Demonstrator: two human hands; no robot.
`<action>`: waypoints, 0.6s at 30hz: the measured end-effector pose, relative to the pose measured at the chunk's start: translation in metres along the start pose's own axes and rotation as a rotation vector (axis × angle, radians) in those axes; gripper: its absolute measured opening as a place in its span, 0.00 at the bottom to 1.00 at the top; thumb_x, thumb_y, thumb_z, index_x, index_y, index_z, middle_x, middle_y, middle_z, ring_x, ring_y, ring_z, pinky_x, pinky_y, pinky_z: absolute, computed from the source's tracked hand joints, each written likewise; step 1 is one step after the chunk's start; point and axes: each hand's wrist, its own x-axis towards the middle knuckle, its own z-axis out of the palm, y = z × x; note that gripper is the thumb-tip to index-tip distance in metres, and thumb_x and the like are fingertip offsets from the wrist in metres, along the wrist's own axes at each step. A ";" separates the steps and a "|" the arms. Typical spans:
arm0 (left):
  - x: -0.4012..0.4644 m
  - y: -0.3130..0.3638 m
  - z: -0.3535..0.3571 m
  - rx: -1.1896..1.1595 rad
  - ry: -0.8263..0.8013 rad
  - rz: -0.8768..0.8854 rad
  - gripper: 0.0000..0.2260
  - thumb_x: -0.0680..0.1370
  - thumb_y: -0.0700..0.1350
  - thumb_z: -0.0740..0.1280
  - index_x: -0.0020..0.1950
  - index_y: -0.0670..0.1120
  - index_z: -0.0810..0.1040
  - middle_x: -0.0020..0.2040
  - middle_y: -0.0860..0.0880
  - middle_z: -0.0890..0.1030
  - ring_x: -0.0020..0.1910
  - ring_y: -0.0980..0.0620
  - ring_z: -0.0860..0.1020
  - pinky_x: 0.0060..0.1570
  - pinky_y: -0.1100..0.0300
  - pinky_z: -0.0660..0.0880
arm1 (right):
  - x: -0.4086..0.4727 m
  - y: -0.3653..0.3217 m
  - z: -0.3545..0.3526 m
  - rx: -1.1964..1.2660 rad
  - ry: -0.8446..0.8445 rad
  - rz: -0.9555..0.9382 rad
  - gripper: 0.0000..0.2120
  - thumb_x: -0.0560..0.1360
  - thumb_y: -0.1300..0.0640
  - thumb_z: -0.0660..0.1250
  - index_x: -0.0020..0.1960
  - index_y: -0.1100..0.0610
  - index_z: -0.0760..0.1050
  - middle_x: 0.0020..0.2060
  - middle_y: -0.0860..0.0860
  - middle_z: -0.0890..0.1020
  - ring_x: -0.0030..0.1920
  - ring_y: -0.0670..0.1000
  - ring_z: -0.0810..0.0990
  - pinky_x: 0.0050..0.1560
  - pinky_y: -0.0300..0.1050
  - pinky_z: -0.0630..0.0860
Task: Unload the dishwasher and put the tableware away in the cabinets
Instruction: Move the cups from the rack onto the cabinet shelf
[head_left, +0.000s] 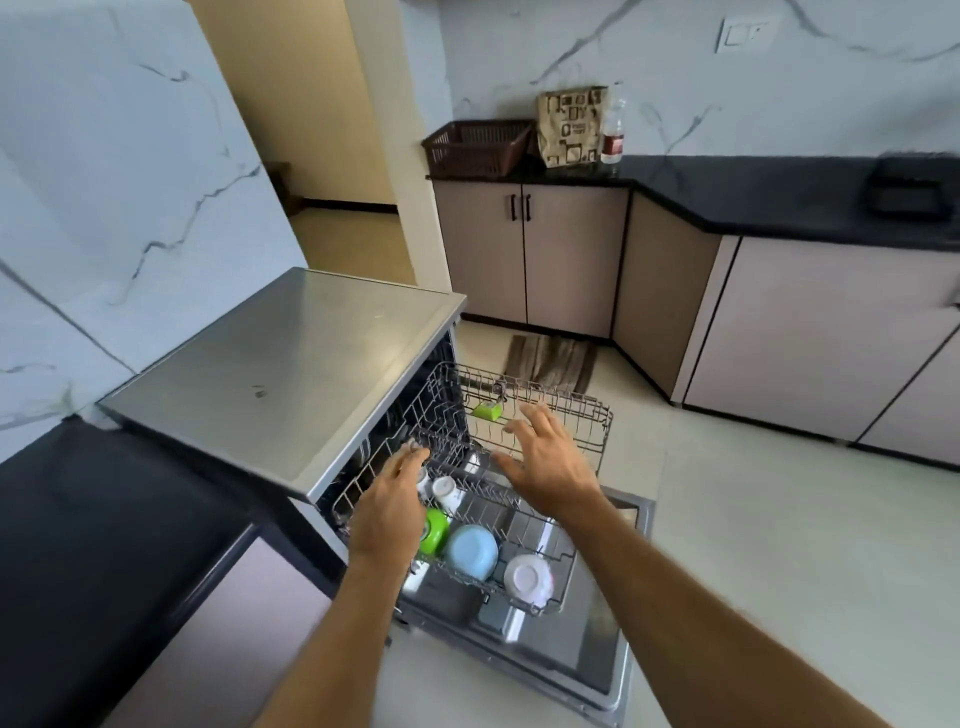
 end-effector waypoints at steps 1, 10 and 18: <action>0.001 0.002 0.006 -0.020 -0.027 -0.020 0.26 0.77 0.31 0.61 0.74 0.47 0.68 0.73 0.48 0.70 0.59 0.48 0.80 0.54 0.62 0.76 | 0.001 0.007 0.004 0.005 -0.024 0.011 0.29 0.81 0.38 0.52 0.78 0.50 0.57 0.80 0.52 0.48 0.79 0.53 0.42 0.72 0.48 0.38; 0.021 -0.033 0.061 -0.050 -0.261 -0.183 0.28 0.75 0.33 0.66 0.73 0.51 0.68 0.70 0.50 0.73 0.64 0.46 0.76 0.64 0.48 0.74 | 0.031 0.050 0.073 0.050 -0.180 0.080 0.30 0.81 0.40 0.57 0.78 0.51 0.56 0.79 0.53 0.51 0.79 0.55 0.44 0.76 0.53 0.48; 0.100 -0.072 0.112 -0.098 -0.385 -0.274 0.37 0.77 0.45 0.69 0.79 0.52 0.50 0.77 0.48 0.63 0.70 0.44 0.71 0.67 0.43 0.71 | 0.115 0.051 0.134 0.010 -0.278 0.033 0.28 0.79 0.43 0.61 0.76 0.52 0.61 0.74 0.54 0.61 0.75 0.56 0.56 0.74 0.54 0.64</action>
